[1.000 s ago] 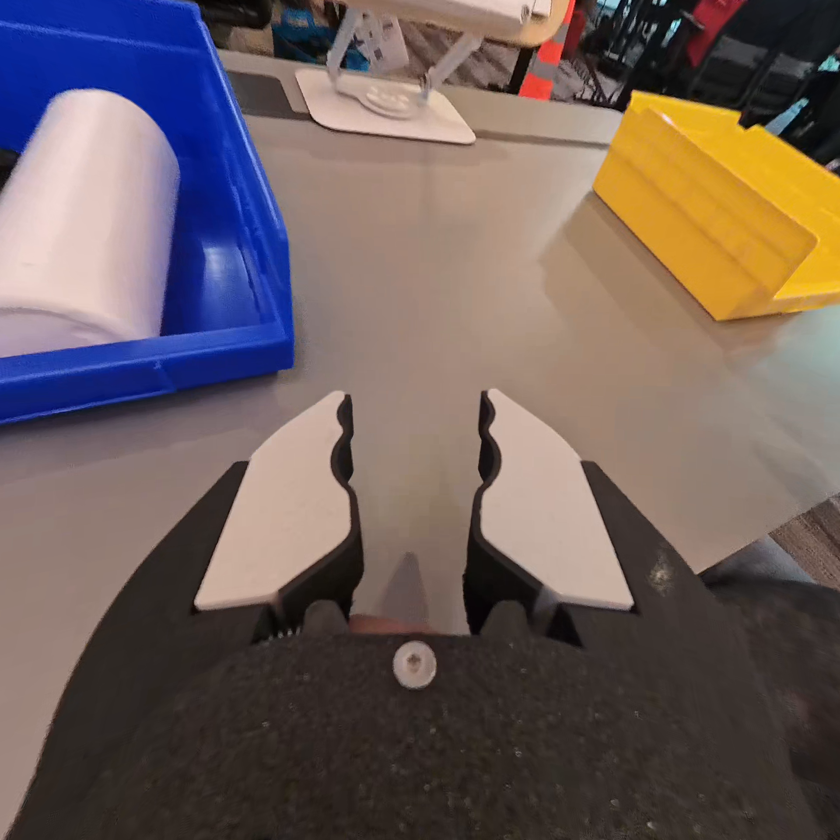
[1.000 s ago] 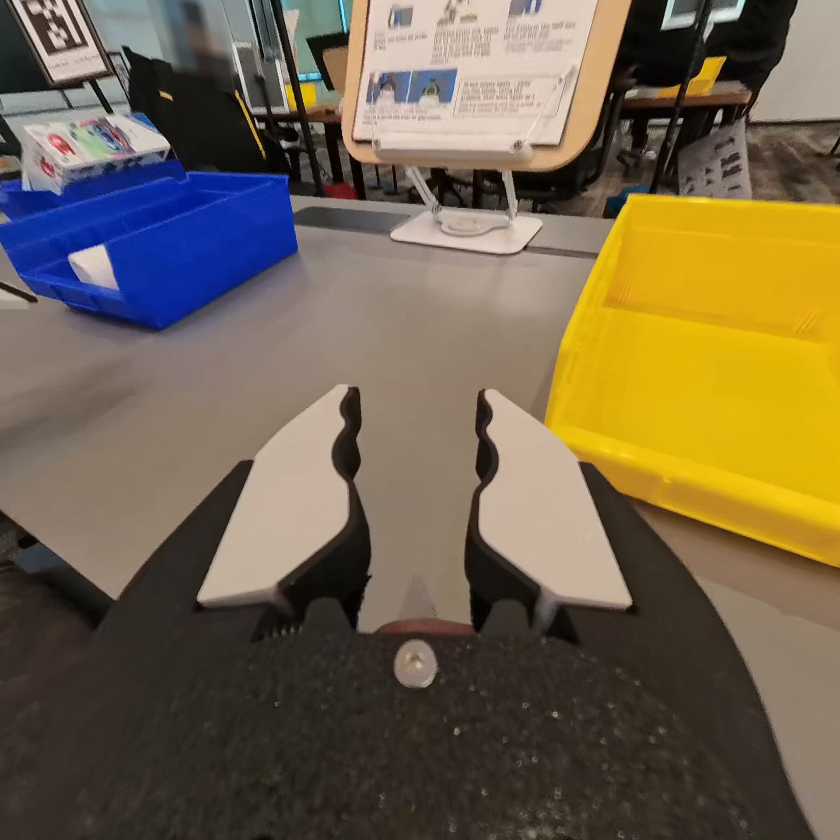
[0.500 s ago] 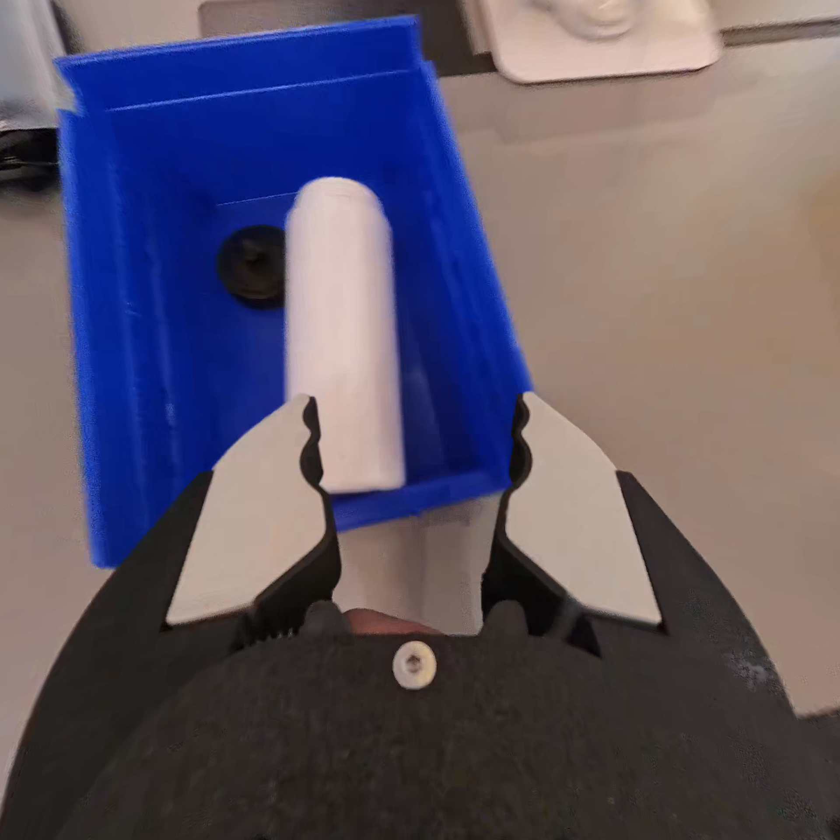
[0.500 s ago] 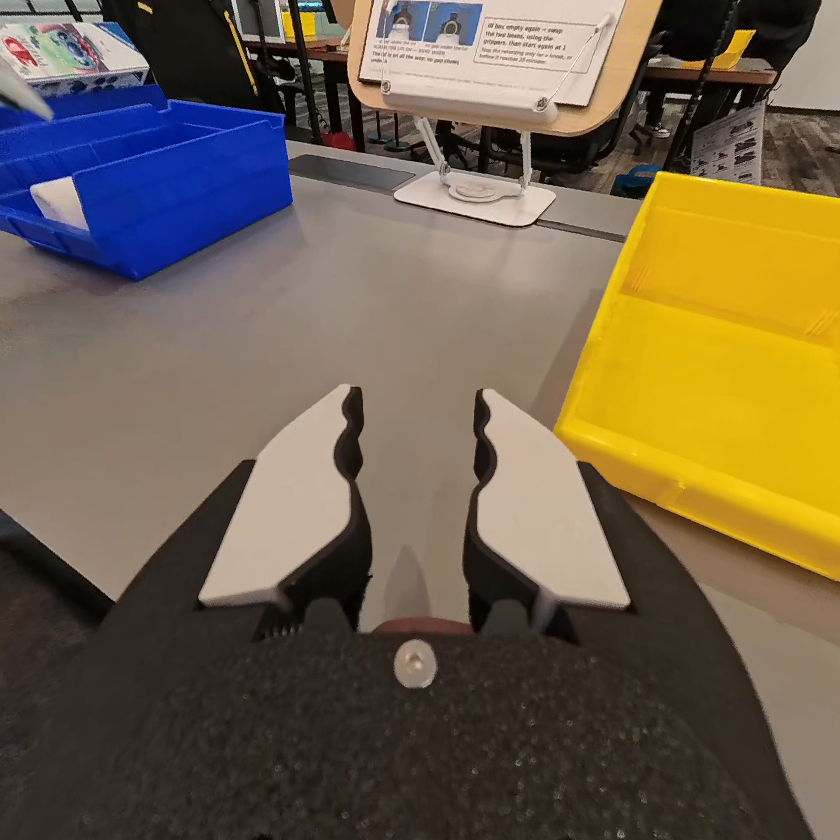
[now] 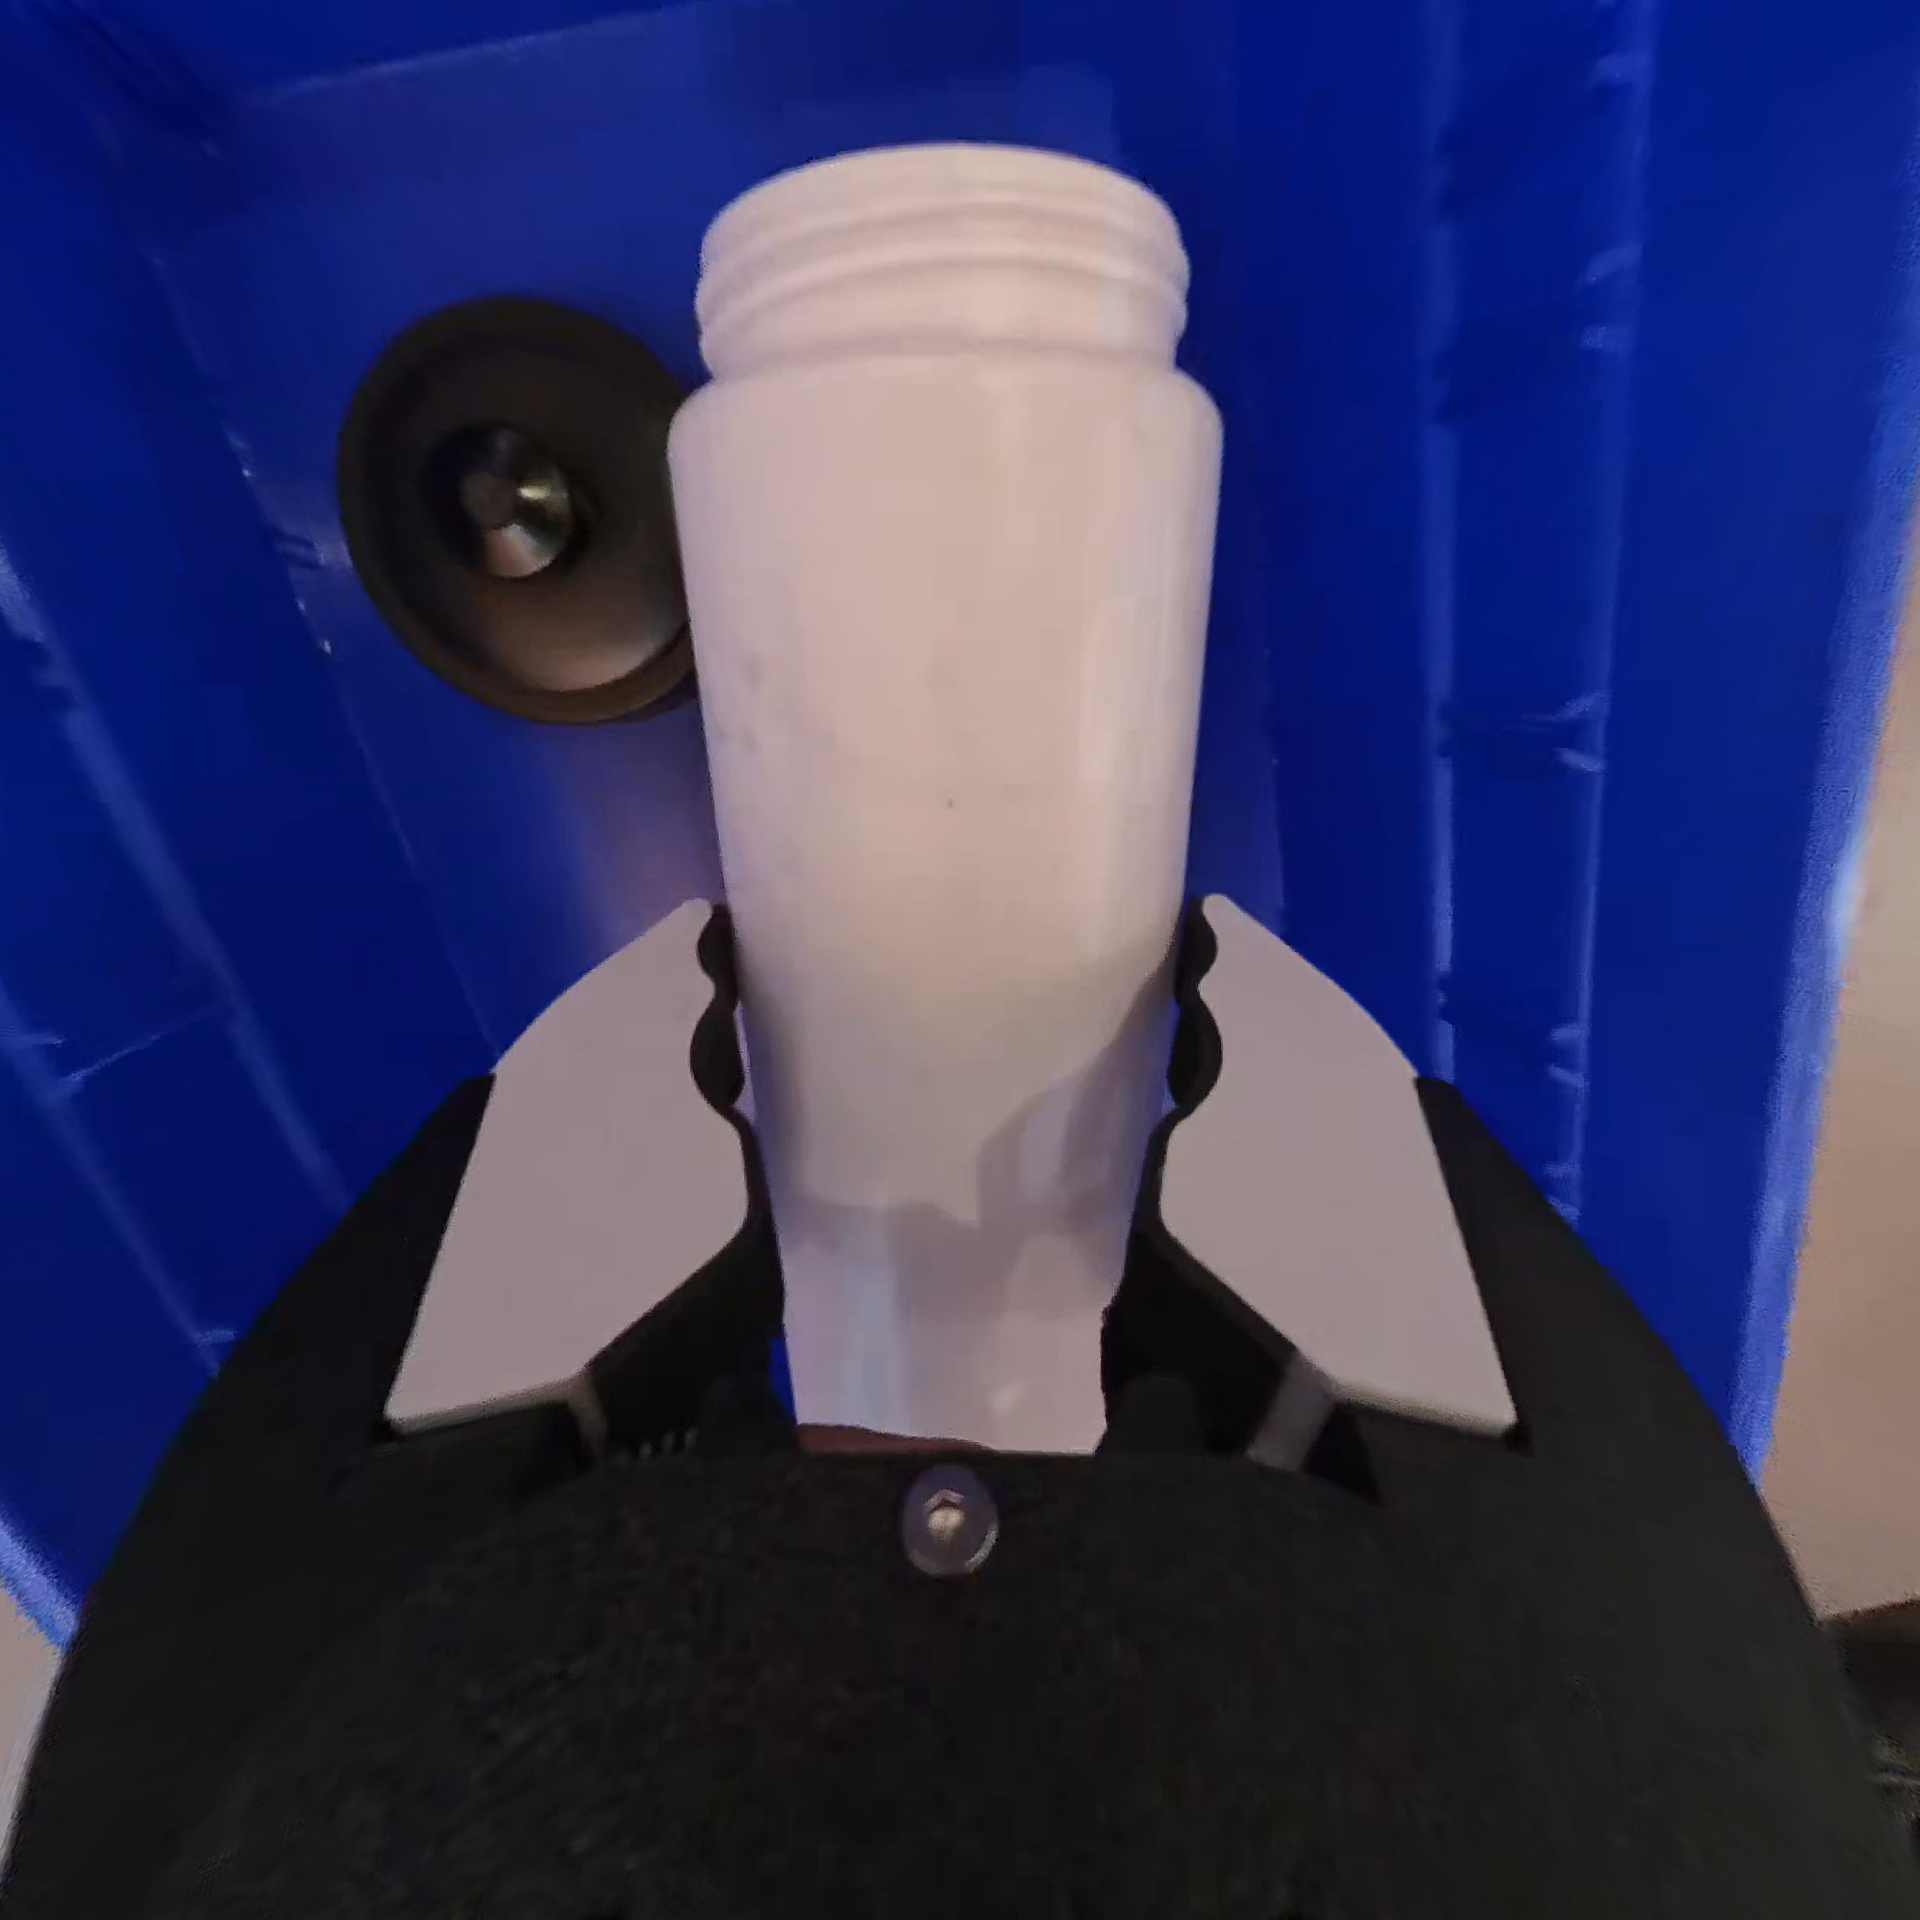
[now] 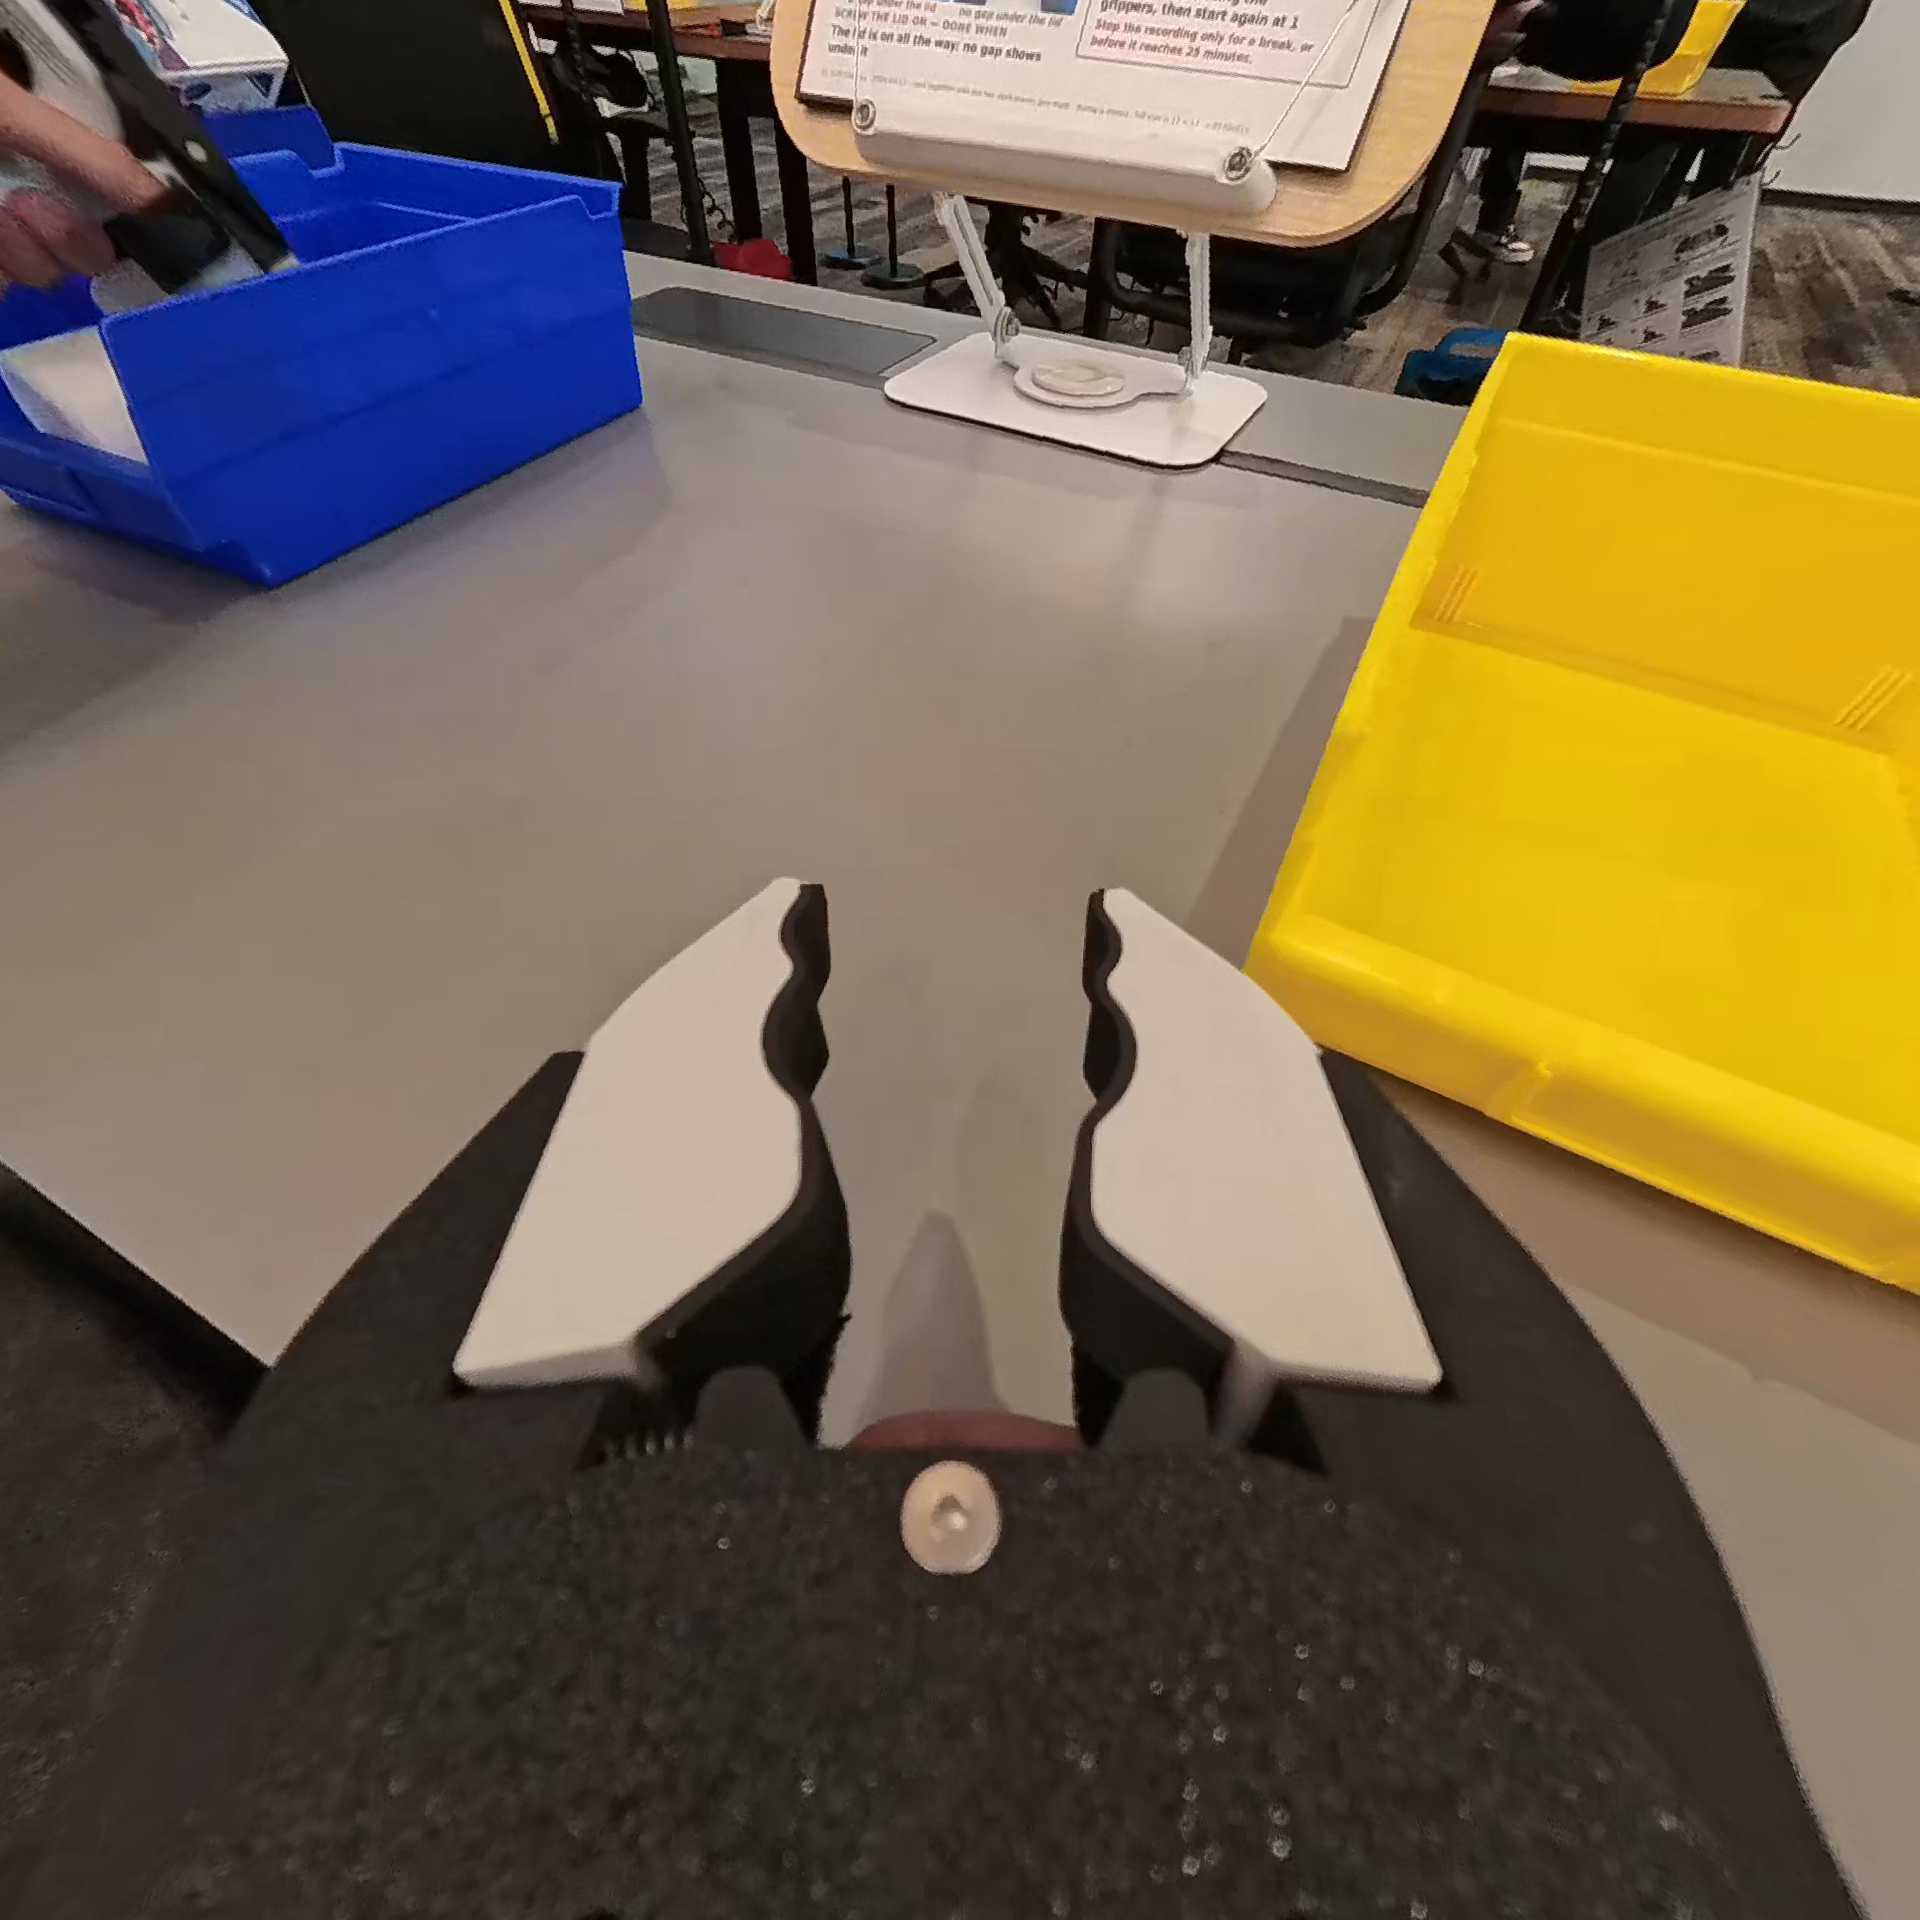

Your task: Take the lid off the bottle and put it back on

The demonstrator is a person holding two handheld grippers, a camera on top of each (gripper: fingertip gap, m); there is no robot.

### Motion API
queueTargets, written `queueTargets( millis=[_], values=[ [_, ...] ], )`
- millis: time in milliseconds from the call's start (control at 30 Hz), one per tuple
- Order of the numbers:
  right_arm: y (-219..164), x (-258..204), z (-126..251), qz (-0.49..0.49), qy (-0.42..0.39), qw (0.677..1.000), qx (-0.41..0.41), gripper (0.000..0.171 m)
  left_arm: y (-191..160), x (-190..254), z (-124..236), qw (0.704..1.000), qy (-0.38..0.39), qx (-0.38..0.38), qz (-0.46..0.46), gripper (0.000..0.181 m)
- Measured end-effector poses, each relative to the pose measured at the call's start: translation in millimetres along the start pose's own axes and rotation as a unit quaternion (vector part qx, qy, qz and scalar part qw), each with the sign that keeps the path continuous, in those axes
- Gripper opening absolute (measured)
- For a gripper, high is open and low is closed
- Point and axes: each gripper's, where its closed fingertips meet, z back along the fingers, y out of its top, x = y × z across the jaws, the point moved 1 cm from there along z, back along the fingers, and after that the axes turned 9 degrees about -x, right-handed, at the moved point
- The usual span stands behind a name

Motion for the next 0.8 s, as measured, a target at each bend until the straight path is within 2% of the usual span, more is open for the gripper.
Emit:
queueTargets(
  millis=[100, 200, 333, 433, 533, 600, 700, 800],
  values=[
    [0, 0, 1, -0.001, 0.000, 1.000, 0.000, 0.047, 6, -2, 32, 0.997, -0.032, 0.076, -0.002, 0.080],
    [1, -1, -1, -0.001, 0.000, 1.000, 0.001, 0.047, 18, 4, 97, 0.973, -0.053, 0.223, -0.023, 0.080],
    [2, -4, -5, 0.007, 0.001, 1.000, -0.001, 0.047, 23, 61, 189, 0.891, -0.114, 0.434, -0.068, 0.080],
    [3, -7, -8, 0.016, 0.002, 1.000, -0.003, 0.047, 20, 132, 217, 0.823, -0.146, 0.535, -0.119, 0.080],
    [4, -8, -9, 0.024, 0.001, 1.000, -0.002, 0.047, 25, 208, 202, 0.775, -0.193, 0.581, -0.159, 0.080],
    [5, -8, -8, 0.026, 0.000, 1.000, 0.001, 0.047, 34, 251, 173, 0.763, -0.199, 0.584, -0.192, 0.080],
    [5, -5, -4, 0.022, -0.001, 1.000, 0.006, 0.047, 54, 289, 121, 0.769, -0.197, 0.569, -0.212, 0.080],
    [5, 1, 0, 0.009, -0.003, 1.000, 0.014, 0.046, 68, 305, 82, 0.776, -0.219, 0.554, -0.207, 0.080]
  ],
)
